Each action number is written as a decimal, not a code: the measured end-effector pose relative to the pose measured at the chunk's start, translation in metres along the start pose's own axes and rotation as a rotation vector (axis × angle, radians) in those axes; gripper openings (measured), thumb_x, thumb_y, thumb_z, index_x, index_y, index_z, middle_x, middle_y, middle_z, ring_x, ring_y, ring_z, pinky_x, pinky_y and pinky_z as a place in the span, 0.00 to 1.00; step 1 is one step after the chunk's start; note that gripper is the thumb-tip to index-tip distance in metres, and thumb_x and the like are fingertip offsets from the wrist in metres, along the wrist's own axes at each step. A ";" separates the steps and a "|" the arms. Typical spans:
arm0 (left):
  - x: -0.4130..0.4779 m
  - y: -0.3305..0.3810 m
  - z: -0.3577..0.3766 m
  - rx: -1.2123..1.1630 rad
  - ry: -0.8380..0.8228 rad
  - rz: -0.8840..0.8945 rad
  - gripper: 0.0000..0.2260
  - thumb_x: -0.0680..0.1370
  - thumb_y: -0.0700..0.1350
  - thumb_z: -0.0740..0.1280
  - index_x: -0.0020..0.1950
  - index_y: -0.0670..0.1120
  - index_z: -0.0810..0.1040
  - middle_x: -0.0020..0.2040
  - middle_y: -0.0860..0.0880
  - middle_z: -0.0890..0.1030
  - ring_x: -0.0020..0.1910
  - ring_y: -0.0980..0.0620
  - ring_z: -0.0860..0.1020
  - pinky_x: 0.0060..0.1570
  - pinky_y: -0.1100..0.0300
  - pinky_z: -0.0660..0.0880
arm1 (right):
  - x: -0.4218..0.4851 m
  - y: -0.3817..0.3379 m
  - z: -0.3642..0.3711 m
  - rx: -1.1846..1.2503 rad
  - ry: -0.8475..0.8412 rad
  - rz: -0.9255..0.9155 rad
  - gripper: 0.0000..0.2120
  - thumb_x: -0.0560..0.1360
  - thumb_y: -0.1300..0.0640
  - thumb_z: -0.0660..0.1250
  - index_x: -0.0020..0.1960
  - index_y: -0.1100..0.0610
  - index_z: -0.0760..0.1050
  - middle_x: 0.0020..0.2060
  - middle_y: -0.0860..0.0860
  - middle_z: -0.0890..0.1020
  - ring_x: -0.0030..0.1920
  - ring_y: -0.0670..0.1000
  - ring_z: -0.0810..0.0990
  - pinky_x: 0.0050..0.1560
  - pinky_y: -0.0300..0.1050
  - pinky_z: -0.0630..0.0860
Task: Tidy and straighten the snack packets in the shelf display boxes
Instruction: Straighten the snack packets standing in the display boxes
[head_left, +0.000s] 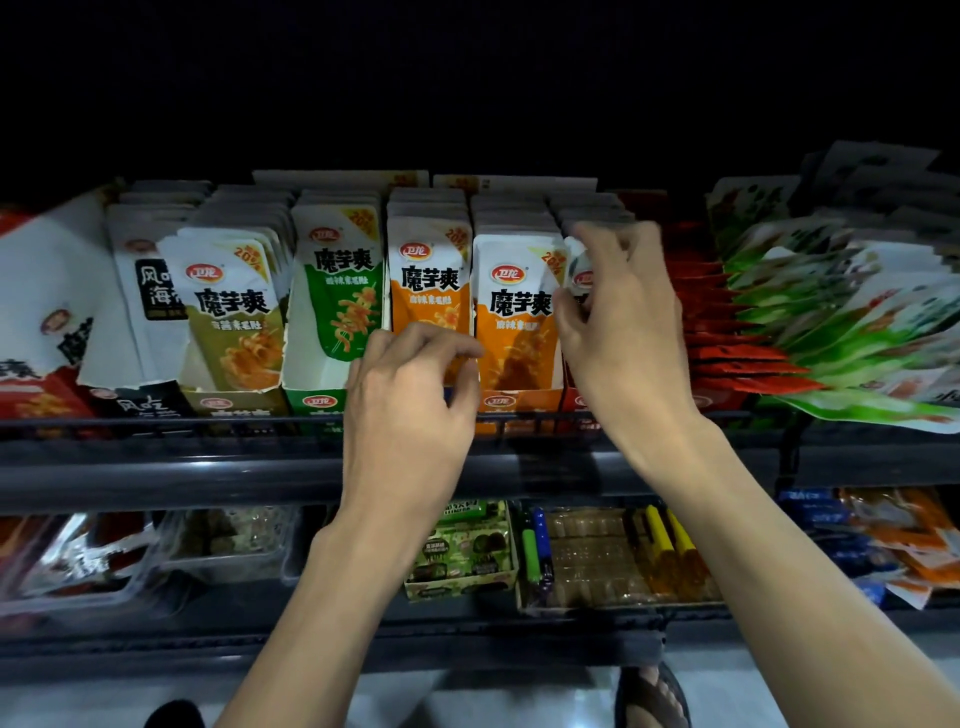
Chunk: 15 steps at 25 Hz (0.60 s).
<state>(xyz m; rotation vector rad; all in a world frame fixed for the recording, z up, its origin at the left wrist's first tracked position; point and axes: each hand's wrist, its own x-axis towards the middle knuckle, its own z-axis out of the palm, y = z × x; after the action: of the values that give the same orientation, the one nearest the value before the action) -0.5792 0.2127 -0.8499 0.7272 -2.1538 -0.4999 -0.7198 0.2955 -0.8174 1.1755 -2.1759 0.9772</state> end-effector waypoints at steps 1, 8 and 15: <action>0.000 -0.002 -0.004 0.005 0.015 -0.017 0.06 0.78 0.44 0.66 0.52 0.49 0.82 0.51 0.53 0.80 0.53 0.50 0.73 0.53 0.50 0.71 | 0.000 -0.005 -0.001 0.006 0.038 -0.013 0.22 0.79 0.59 0.67 0.71 0.56 0.69 0.62 0.55 0.71 0.47 0.50 0.77 0.42 0.45 0.76; 0.001 -0.021 -0.028 0.109 0.059 -0.133 0.07 0.76 0.43 0.67 0.53 0.47 0.82 0.53 0.49 0.79 0.55 0.46 0.74 0.54 0.47 0.72 | 0.007 -0.052 0.024 0.058 -0.102 -0.190 0.21 0.78 0.59 0.68 0.71 0.57 0.71 0.65 0.53 0.70 0.51 0.50 0.78 0.47 0.40 0.75; 0.001 -0.036 -0.041 0.155 -0.058 -0.132 0.07 0.76 0.45 0.68 0.52 0.47 0.83 0.52 0.48 0.78 0.54 0.44 0.76 0.55 0.45 0.73 | 0.019 -0.064 0.049 -0.103 -0.155 -0.082 0.22 0.78 0.54 0.68 0.69 0.57 0.68 0.68 0.55 0.65 0.61 0.56 0.75 0.53 0.51 0.79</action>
<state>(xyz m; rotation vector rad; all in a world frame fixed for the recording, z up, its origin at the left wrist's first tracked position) -0.5357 0.1804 -0.8448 0.9561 -2.2266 -0.4302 -0.6780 0.2235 -0.8125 1.3187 -2.2477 0.7527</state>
